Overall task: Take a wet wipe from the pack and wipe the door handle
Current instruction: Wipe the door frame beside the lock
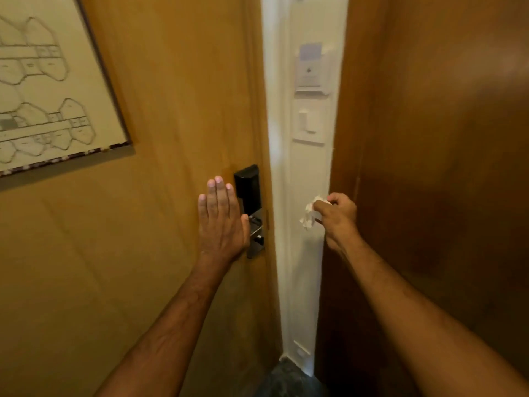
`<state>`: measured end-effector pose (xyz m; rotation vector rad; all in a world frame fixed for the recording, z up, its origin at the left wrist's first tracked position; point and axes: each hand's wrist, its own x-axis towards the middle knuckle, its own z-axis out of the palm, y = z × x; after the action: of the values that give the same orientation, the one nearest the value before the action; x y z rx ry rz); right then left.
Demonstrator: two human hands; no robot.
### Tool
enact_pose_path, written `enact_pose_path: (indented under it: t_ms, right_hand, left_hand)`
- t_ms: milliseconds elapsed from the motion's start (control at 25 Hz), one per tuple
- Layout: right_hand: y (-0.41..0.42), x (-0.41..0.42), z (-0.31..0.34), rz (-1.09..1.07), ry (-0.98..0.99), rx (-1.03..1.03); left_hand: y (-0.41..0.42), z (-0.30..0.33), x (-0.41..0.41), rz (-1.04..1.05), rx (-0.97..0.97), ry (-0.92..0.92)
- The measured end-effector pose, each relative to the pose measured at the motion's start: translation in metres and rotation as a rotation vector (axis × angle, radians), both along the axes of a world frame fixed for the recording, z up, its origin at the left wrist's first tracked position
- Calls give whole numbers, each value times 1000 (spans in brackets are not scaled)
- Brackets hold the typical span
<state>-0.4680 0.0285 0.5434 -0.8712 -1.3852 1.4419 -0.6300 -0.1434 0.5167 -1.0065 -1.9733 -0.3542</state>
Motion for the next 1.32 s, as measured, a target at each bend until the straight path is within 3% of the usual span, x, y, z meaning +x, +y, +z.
enact_pose_path:
  t_ms: [200,400,640,800,1040,1160,1320]
  right_hand:
    - [49,127,12,-303,-18,57]
    - [72,305,-32,-622,-142,-68]
    - [21,486,-160,-974,-192,-391]
    - [-47,575,-283,-1175,-546,-672]
    - [-143,629,-451,-1209,-781,-924]
    - [-155,631,-511,-1056,-975,-1017]
    - [-153,627,-557,-858,-1163,-949]
  left_hand:
    - [102,-3,109,-304,-89,-66]
    - [184,-59,258,-662,-256,-105]
    - [197,-181,432,-955,-576,-141]
    - [168,-282,527,-1061,-818,-195]
    - [106,-441,603,-1156,-1153,-162]
    - [98,-486,608,-1146,-1201,-117]
    - [109,-512,605,-1122,-1200,-89]
